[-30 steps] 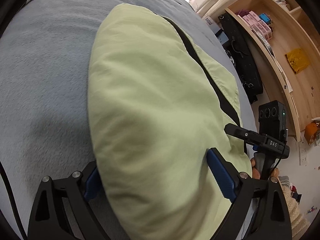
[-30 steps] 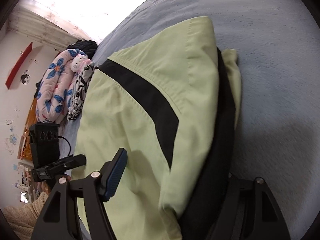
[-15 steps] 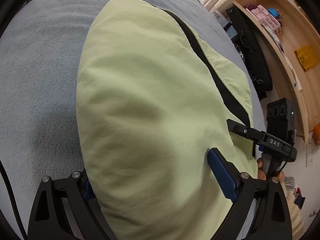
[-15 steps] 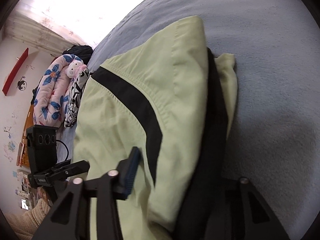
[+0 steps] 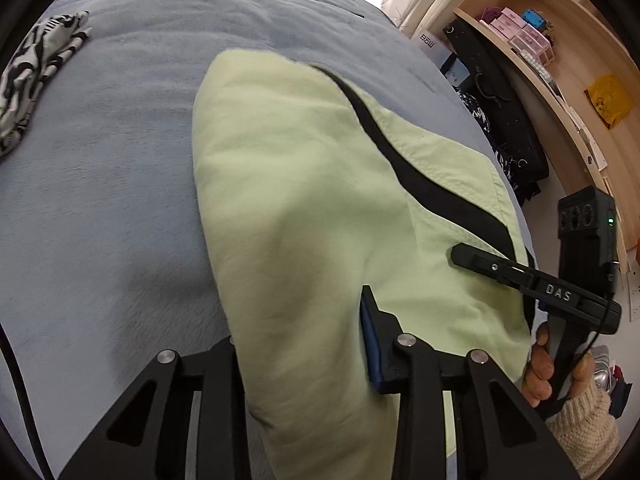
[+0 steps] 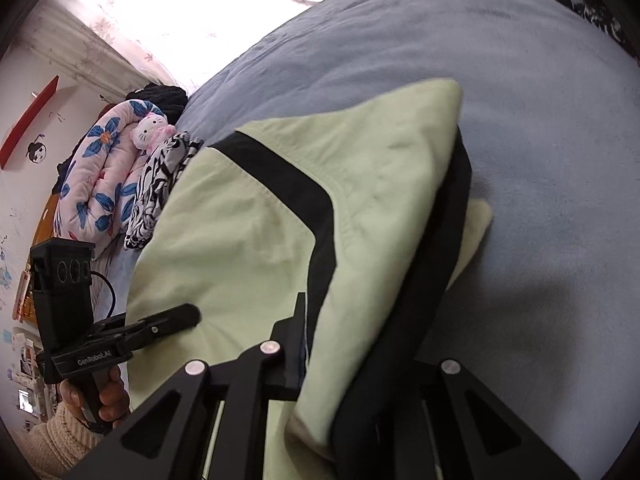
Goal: Fold large clothes
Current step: 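Grasp the green bundle with both tools and lift it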
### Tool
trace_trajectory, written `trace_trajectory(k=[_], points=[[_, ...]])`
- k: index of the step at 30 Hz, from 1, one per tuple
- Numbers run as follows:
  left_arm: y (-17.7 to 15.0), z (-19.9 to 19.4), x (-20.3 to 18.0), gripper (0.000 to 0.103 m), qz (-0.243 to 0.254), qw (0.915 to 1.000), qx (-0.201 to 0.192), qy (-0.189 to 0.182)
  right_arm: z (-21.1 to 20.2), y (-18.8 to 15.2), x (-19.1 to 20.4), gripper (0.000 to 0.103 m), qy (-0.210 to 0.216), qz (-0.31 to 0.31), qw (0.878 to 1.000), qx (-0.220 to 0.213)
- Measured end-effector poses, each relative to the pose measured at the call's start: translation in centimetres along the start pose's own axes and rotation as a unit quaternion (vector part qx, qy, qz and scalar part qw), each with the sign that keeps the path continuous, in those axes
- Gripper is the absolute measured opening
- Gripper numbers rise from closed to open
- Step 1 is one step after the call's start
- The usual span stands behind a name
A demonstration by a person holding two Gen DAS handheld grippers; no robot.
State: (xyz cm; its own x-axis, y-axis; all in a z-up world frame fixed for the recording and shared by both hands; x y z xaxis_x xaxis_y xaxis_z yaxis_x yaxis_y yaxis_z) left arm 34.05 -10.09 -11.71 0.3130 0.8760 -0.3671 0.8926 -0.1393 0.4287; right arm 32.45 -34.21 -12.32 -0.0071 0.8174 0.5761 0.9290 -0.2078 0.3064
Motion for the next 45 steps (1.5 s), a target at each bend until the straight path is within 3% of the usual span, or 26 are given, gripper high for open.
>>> trace_trajectory(k=[6, 13, 20, 25, 31, 36, 45], points=[[-2.1, -4.7, 1.1, 0.031, 0.006, 0.9998, -0.009, 0.014, -0.6, -3.0, 3.9, 0.011, 0.009, -0.008, 1.000, 0.014], [-5.2, -11.6, 4.8, 0.031, 0.002, 0.9989, -0.020, 0.042, 0.4, -6.8, 11.7, 0.011, 0.035, -0.035, 0.999, 0.021], [-8.4, -20.4, 12.7, 0.031, -0.010, 0.9966, -0.039, 0.072, 3.6, -8.4, 20.6, 0.011, 0.070, -0.062, 0.995, 0.039], [-8.7, -24.3, 17.7, 0.031, -0.010, 0.9932, -0.049, 0.104, 7.0, -8.0, 26.6, 0.011, 0.082, -0.082, 0.992, 0.050], [-6.7, -26.9, 24.4, 0.031, -0.018, 0.9896, -0.060, 0.130, 11.6, -5.6, 32.4, 0.011, 0.090, -0.092, 0.990, 0.050], [-2.6, -27.9, 29.5, 0.031, -0.010, 0.9866, -0.073, 0.146, 14.9, -1.7, 36.3, 0.011, 0.099, -0.090, 0.990, 0.038], [9.7, -28.2, 37.6, 0.032, 0.043, 0.9785, -0.107, 0.171, 21.1, 9.4, 42.5, 0.011, 0.104, -0.095, 0.990, -0.018]])
Point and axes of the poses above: each gripper's, at about its wrist camera, not at the fingertips, and z roughly the way its jaws point, x to its left, y to its top, the point moved 2 cm from there along z, roughly the way its jaws point, and after that the axes turned 8 degrees about z, right-handed, at the moved point
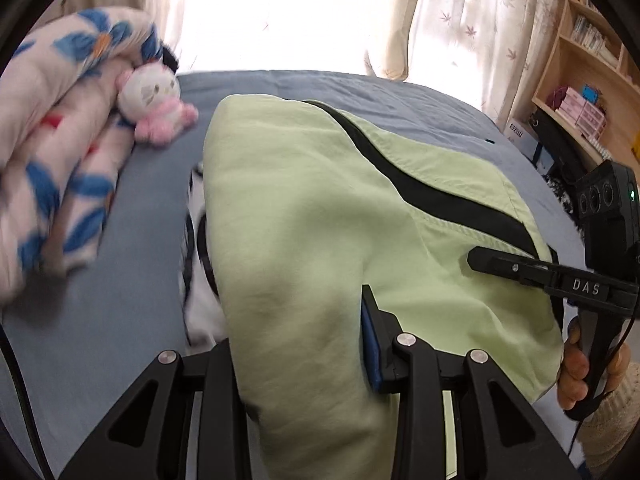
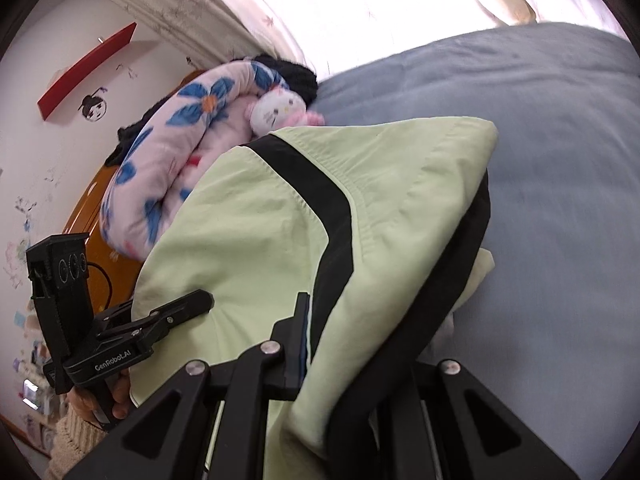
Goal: Fold large clothes
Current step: 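Grasp the green bundle with both tools and lift it, then place the green bundle onto the black-and-white printed shirt and release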
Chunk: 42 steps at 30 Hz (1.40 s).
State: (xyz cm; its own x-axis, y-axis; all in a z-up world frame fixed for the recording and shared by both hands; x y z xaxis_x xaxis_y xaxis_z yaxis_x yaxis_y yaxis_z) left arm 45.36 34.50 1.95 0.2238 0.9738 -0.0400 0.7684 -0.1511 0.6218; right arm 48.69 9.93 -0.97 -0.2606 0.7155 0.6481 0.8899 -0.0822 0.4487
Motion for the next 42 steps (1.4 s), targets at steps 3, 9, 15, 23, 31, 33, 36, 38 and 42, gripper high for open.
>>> trace_trajectory(k=[3, 9, 15, 23, 31, 33, 36, 38, 42], points=[[3.4, 3.1, 3.3, 0.032, 0.010, 0.9999, 0.004, 0.002, 3.4, 3.2, -0.7, 0.011, 0.007, 0.009, 1.000, -0.010], [4.7, 13.4, 9.0, 0.051, -0.004, 0.9987, 0.026, 0.045, 11.7, 5.9, -5.2, 0.014, -0.019, 0.031, 0.999, -0.017], [0.8, 18.4, 11.2, 0.096, -0.071, 0.9950, -0.021, 0.067, 15.1, 4.9, -9.6, 0.024, -0.040, 0.040, 0.998, -0.012], [-0.2, 15.1, 11.1, 0.096, -0.088, 0.9920, -0.012, 0.089, 12.4, 3.9, -6.6, 0.037, -0.119, -0.018, 0.993, -0.003], [-2.1, 9.2, 6.1, 0.022, -0.071, 0.9874, -0.021, 0.140, 6.8, 1.6, -3.1, 0.038, -0.170, -0.054, 0.982, -0.066], [-3.0, 9.2, 4.7, 0.022, -0.076, 0.9882, -0.024, 0.131, 5.8, 0.9, -1.5, 0.038, -0.181, -0.076, 0.975, -0.103], [-3.6, 9.8, 2.8, 0.022, -0.063, 0.9869, -0.025, 0.146, 5.3, 0.1, 0.4, 0.038, -0.185, -0.105, 0.967, -0.142], [-4.1, 11.0, 2.6, 0.022, -0.056, 0.9849, -0.015, 0.163, 6.5, -0.1, 0.7, 0.038, -0.167, -0.109, 0.973, -0.120], [-4.5, 11.5, 2.4, 0.022, -0.054, 0.9833, -0.012, 0.174, 9.8, -0.8, -2.4, 0.038, -0.204, -0.092, 0.973, -0.059]])
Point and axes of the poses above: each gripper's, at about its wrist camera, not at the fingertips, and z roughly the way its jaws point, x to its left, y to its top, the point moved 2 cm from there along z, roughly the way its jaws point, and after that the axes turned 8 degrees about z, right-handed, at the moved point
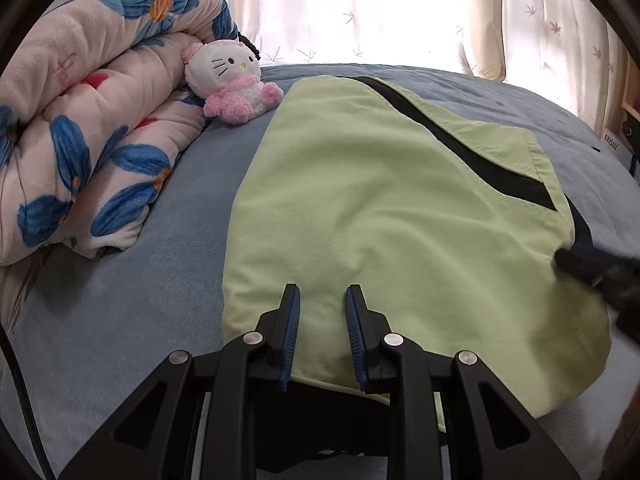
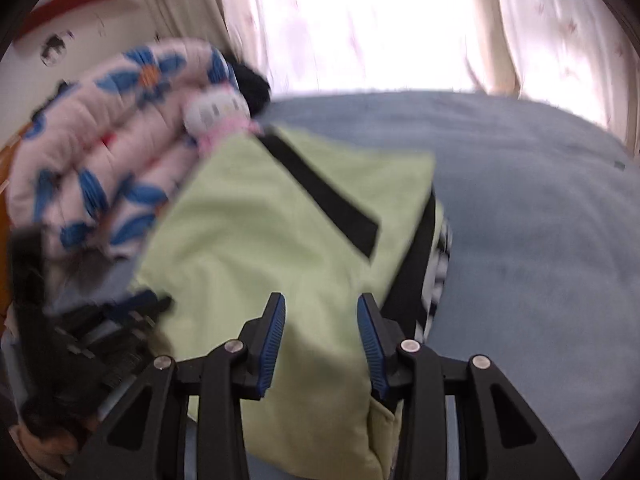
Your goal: Fold large clothes
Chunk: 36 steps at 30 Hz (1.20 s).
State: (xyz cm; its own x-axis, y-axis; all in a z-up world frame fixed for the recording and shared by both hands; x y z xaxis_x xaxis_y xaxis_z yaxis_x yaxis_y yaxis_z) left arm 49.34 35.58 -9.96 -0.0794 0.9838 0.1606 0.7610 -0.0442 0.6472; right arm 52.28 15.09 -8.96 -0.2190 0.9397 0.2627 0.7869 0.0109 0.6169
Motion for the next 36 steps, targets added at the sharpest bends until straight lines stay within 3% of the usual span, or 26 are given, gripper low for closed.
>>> trace_trajectory(k=[3, 11, 14, 16, 22, 30, 33, 36], points=[[0.1, 0.2, 0.0, 0.022, 0.004, 1.0000, 0.003, -0.005, 1.2, -0.8, -1.4, 0.030, -0.001, -0.001, 1.000, 0.010], [0.1, -0.6, 0.2, 0.024, -0.012, 0.9999, 0.001, -0.004, -0.9, -0.8, -0.7, 0.032, -0.004, -0.006, 1.000, 0.012], [-0.2, -2.4, 0.0, 0.040, -0.019, 0.9998, 0.007, -0.008, -3.0, -1.0, -1.1, 0.032, 0.002, 0.002, 1.000, 0.023], [-0.3, -4.4, -0.2, 0.056, -0.023, 0.9997, 0.004, -0.007, -4.7, -1.3, -1.1, 0.032, 0.003, 0.002, 1.000, 0.027], [-0.9, -12.4, -1.3, 0.071, -0.037, 0.9990, -0.007, -0.022, -14.1, -2.5, -1.8, 0.032, 0.008, -0.001, 1.000, 0.025], [-2.8, -26.7, -4.2, 0.074, -0.021, 0.9988, -0.027, -0.034, -32.1, -4.6, -3.8, 0.033, -0.003, -0.028, 0.999, -0.026], [-4.0, -32.4, -5.8, 0.083, -0.005, 0.9982, -0.046, -0.038, -39.0, -5.8, -4.7, 0.043, -0.004, -0.034, 0.998, -0.052], [-5.4, -37.6, -7.7, 0.085, 0.012, 0.9964, -0.068, -0.049, -45.8, -7.3, -5.8, 0.051, 0.000, -0.032, 0.996, -0.080]])
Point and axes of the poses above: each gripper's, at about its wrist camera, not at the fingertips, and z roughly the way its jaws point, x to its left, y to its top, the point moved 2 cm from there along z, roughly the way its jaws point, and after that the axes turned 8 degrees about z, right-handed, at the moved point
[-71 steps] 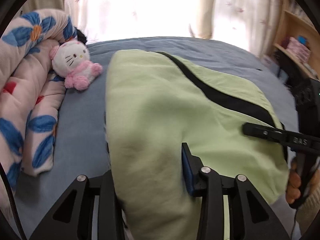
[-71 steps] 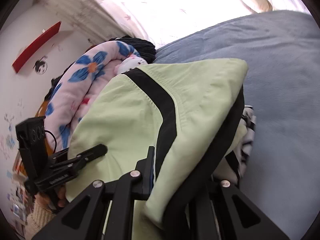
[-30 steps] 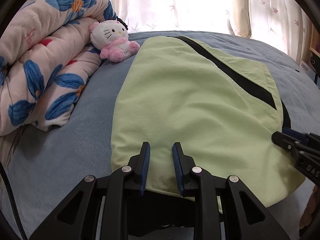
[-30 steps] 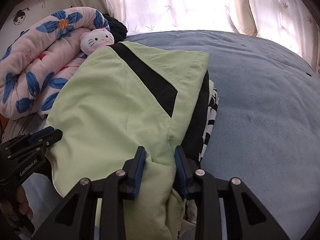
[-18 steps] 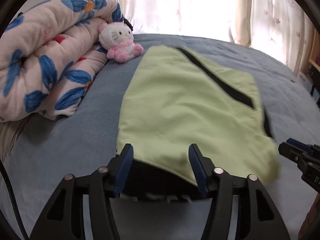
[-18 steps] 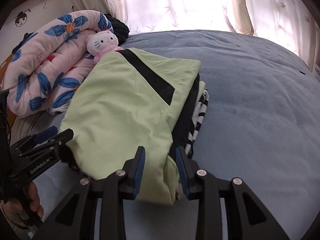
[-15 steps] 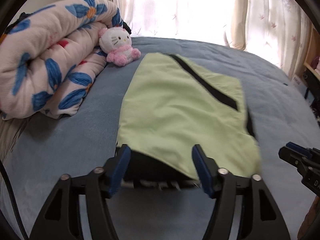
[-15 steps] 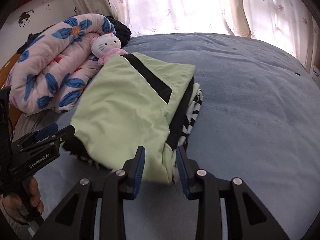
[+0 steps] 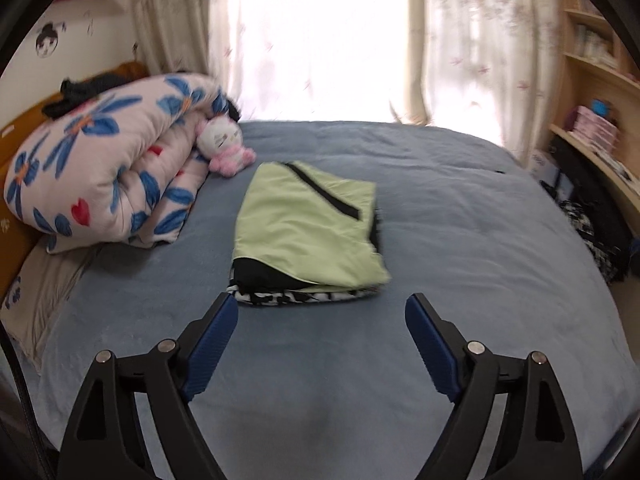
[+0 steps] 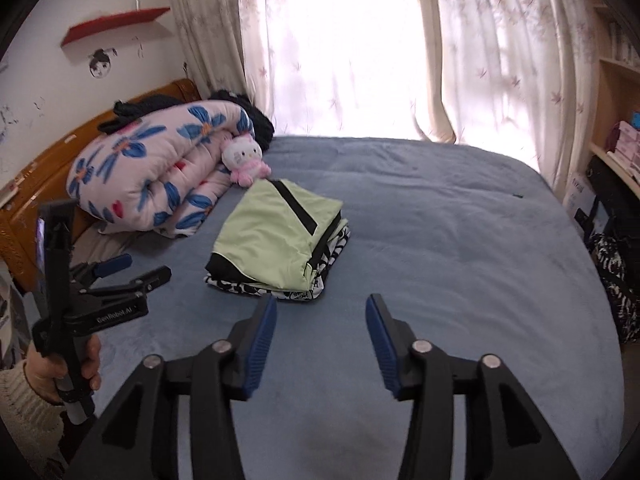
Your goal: Fold large clothes
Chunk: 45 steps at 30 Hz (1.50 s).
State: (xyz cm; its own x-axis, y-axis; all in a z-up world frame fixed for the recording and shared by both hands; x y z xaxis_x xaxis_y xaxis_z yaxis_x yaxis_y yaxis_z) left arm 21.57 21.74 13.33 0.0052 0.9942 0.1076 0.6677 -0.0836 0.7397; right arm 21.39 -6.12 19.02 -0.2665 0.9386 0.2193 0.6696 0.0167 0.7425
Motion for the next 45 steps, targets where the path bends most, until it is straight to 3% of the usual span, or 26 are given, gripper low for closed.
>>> trace_trajectory(k=[4, 10, 17, 24, 32, 45], points=[[-1.7, -5.5, -3.6, 0.090, 0.023, 0.9994, -0.021, -0.016, -6.1, -1.8, -1.2, 0.062, -0.004, 0.000, 1.000, -0.022], [-5.5, -9.3, -8.5, 0.091, 0.034, 0.9980, -0.018, -0.051, -9.4, -6.8, -3.2, 0.064, -0.023, 0.007, 1.000, -0.003], [-12.0, -9.1, -13.3, 0.091, 0.026, 0.9962, 0.021, -0.081, -7.6, -14.9, -5.6, 0.064, -0.055, 0.016, 0.997, 0.043], [-17.1, -6.5, -16.2, 0.091, 0.012, 0.9965, 0.047, -0.068, -4.4, -22.1, -6.1, 0.064, -0.072, 0.042, 0.995, 0.055], [-19.4, -4.7, -17.5, 0.091, 0.011, 0.9987, 0.047, -0.019, -3.2, -24.2, -6.5, 0.064, -0.101, 0.075, 0.992, 0.016], [-20.7, -2.8, -18.7, 0.091, -0.005, 0.9968, 0.072, -0.033, -0.8, -25.1, -7.4, 0.065, -0.107, 0.086, 0.990, 0.039]])
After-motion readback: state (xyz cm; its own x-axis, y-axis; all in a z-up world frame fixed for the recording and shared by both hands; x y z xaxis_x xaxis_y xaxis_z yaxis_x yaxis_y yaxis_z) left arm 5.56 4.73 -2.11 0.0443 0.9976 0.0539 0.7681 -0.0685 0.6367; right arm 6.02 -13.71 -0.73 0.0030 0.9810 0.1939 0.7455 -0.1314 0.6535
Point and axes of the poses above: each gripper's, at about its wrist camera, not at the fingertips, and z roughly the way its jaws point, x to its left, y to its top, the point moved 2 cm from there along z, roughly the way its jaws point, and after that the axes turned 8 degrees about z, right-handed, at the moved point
